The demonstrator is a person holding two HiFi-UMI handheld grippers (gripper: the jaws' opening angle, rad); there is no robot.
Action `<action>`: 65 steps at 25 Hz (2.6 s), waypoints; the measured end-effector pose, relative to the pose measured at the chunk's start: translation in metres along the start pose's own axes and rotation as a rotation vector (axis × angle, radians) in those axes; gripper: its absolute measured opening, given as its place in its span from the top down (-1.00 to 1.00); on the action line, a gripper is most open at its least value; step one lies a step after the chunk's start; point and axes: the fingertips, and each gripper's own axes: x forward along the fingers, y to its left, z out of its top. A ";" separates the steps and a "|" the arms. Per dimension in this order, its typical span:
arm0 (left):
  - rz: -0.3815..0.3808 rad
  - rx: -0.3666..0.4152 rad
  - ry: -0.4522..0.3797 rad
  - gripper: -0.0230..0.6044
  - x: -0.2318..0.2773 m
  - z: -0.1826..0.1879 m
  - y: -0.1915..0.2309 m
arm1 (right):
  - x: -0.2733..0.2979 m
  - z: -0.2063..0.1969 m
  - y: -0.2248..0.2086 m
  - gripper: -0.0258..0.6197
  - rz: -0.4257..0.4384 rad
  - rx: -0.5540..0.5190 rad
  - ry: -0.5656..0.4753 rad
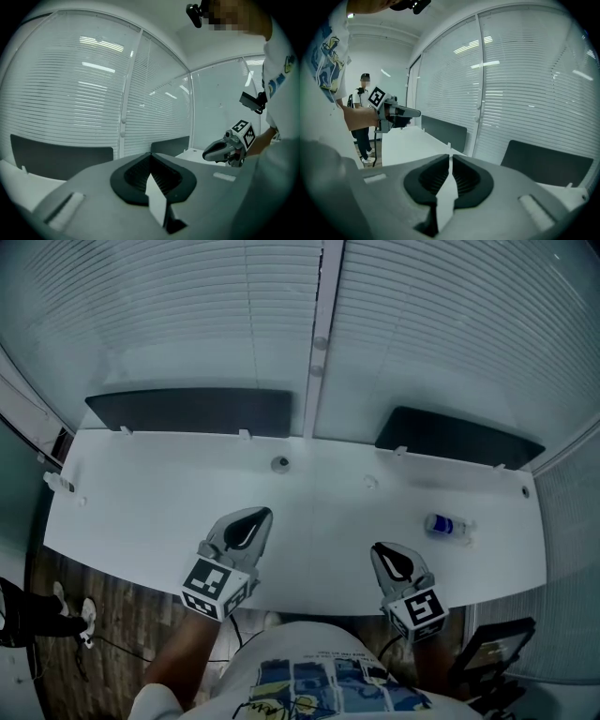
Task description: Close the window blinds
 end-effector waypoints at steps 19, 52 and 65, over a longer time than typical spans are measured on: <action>-0.119 -0.002 0.026 0.90 -0.074 -0.008 -0.033 | -0.017 0.017 0.055 0.88 -0.037 0.032 -0.030; -0.213 0.008 0.063 0.90 -0.127 -0.032 -0.076 | -0.068 0.016 0.116 0.88 -0.083 0.039 -0.026; -0.223 0.017 0.076 0.90 -0.124 -0.035 -0.078 | -0.068 0.018 0.118 0.88 -0.075 0.022 -0.031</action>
